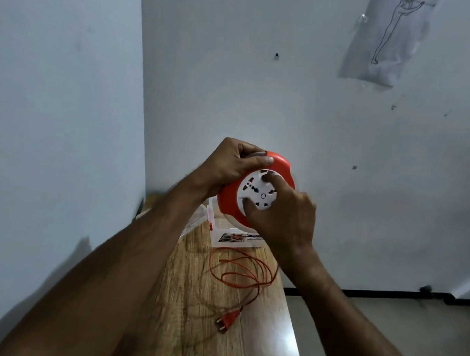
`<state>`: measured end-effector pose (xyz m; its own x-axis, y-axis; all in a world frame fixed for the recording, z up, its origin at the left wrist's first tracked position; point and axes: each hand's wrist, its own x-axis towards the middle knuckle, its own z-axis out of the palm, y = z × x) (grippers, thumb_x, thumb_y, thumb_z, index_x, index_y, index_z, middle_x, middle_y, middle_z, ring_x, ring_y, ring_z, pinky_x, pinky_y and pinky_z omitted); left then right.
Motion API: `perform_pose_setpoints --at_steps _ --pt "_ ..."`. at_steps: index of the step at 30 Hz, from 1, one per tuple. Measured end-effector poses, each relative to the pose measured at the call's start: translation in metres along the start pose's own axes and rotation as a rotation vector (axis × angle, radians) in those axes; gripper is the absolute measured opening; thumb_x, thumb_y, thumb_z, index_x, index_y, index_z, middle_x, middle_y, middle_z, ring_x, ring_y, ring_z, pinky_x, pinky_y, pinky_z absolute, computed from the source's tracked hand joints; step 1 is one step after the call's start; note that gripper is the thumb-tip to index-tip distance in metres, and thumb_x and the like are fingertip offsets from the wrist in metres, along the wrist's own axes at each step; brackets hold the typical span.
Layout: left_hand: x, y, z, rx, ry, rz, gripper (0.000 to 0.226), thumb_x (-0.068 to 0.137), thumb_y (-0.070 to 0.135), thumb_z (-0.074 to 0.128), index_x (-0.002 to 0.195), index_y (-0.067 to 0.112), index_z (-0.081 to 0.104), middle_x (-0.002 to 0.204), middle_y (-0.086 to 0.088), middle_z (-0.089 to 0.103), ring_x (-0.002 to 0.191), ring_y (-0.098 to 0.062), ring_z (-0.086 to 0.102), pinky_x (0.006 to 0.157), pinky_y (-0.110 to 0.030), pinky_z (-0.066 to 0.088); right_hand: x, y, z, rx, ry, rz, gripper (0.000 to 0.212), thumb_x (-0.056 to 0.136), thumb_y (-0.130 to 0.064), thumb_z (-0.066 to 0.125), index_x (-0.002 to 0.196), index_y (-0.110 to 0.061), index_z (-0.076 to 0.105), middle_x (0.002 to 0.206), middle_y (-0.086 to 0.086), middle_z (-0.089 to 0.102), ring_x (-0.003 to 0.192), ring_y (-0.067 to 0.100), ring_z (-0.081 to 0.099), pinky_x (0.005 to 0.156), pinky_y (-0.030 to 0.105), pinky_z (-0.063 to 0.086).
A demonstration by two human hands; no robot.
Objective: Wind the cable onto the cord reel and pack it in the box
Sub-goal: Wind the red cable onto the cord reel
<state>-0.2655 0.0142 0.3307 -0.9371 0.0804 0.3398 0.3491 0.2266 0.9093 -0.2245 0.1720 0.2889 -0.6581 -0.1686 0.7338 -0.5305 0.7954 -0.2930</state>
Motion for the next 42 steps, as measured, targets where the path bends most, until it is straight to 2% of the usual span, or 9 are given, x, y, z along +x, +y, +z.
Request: perform_pose_setpoints --at_steps 4,8,12,16,20,26,30,37,42 --pt "0.001 -0.004 0.005 0.005 0.045 0.013 0.025 0.091 0.03 0.074 0.112 0.016 0.076 0.098 0.003 0.078 0.082 -0.015 0.078 0.076 -0.031 0.065 -0.004 -0.013 0.005 0.318 0.114 0.4 0.058 0.069 -0.05 0.087 0.116 -0.02 0.067 0.11 -0.002 0.074 0.09 0.011 0.071 0.077 0.021 0.06" --pt "0.004 -0.007 0.012 0.045 0.107 0.034 0.035 0.09 0.033 0.075 0.12 0.014 0.074 0.107 0.001 0.078 0.089 -0.015 0.076 0.084 -0.032 0.063 0.003 -0.022 0.011 0.726 0.092 0.986 0.057 0.069 -0.044 0.09 0.112 -0.025 0.059 0.116 0.0 0.066 0.105 0.026 0.069 0.083 0.046 0.063" --pt "0.005 -0.005 0.017 0.058 0.119 0.07 0.036 0.089 0.034 0.076 0.12 0.014 0.074 0.105 0.006 0.076 0.09 -0.007 0.074 0.08 -0.019 0.06 0.019 -0.03 -0.008 1.322 0.05 1.46 0.055 0.078 -0.032 0.087 0.118 -0.012 0.054 0.104 0.018 0.07 0.081 0.03 0.076 0.067 0.043 0.065" --pt "0.005 -0.004 0.016 -0.03 0.144 0.037 0.027 0.09 0.031 0.075 0.112 0.014 0.077 0.097 0.004 0.078 0.084 -0.013 0.077 0.075 -0.023 0.062 0.024 -0.035 -0.026 1.7 0.064 1.563 0.047 0.094 -0.019 0.072 0.128 -0.001 0.046 0.091 0.027 0.069 0.045 0.016 0.066 0.057 0.036 0.064" --pt "0.003 -0.003 0.007 -0.092 0.153 0.003 0.027 0.092 0.032 0.073 0.112 0.015 0.076 0.1 -0.001 0.079 0.084 -0.02 0.077 0.077 -0.034 0.064 0.01 -0.032 -0.035 1.332 -0.116 1.268 0.03 0.097 -0.008 0.063 0.124 0.0 0.053 0.09 0.023 0.075 0.051 0.014 0.066 0.05 0.027 0.057" --pt "0.0 0.002 0.0 -0.086 0.081 -0.022 0.024 0.093 0.031 0.071 0.113 0.018 0.075 0.099 0.0 0.079 0.081 -0.019 0.078 0.071 -0.029 0.064 -0.008 -0.003 -0.027 -0.113 -0.162 -0.192 0.047 0.085 -0.002 0.073 0.128 -0.017 0.064 0.141 0.019 0.054 0.088 0.035 0.073 0.065 0.038 0.064" --pt "-0.001 0.004 0.001 -0.086 0.038 -0.029 0.028 0.093 0.03 0.072 0.116 0.015 0.075 0.102 -0.001 0.079 0.083 -0.018 0.078 0.073 -0.03 0.064 -0.011 0.0 -0.028 -0.408 -0.399 -0.281 0.067 0.094 -0.013 0.064 0.154 -0.03 0.039 0.161 0.026 0.024 0.102 0.04 0.069 0.076 0.042 0.06" --pt "-0.003 0.003 0.006 -0.041 0.027 -0.033 0.031 0.092 0.031 0.073 0.118 0.015 0.074 0.105 -0.002 0.079 0.085 -0.019 0.078 0.078 -0.033 0.064 -0.003 -0.005 -0.026 -0.615 -0.304 -0.34 0.065 0.07 -0.031 0.09 0.129 -0.018 0.068 0.115 0.034 0.068 0.075 0.045 0.074 0.061 0.051 0.061" --pt "-0.002 0.006 0.006 0.025 0.028 0.013 0.037 0.091 0.032 0.074 0.123 0.014 0.072 0.109 0.0 0.076 0.089 -0.014 0.076 0.078 -0.025 0.063 0.0 0.002 -0.018 -0.351 -0.178 -0.313 0.063 0.071 -0.028 0.09 0.129 -0.015 0.068 0.106 0.022 0.076 0.081 0.039 0.076 0.071 0.05 0.064"
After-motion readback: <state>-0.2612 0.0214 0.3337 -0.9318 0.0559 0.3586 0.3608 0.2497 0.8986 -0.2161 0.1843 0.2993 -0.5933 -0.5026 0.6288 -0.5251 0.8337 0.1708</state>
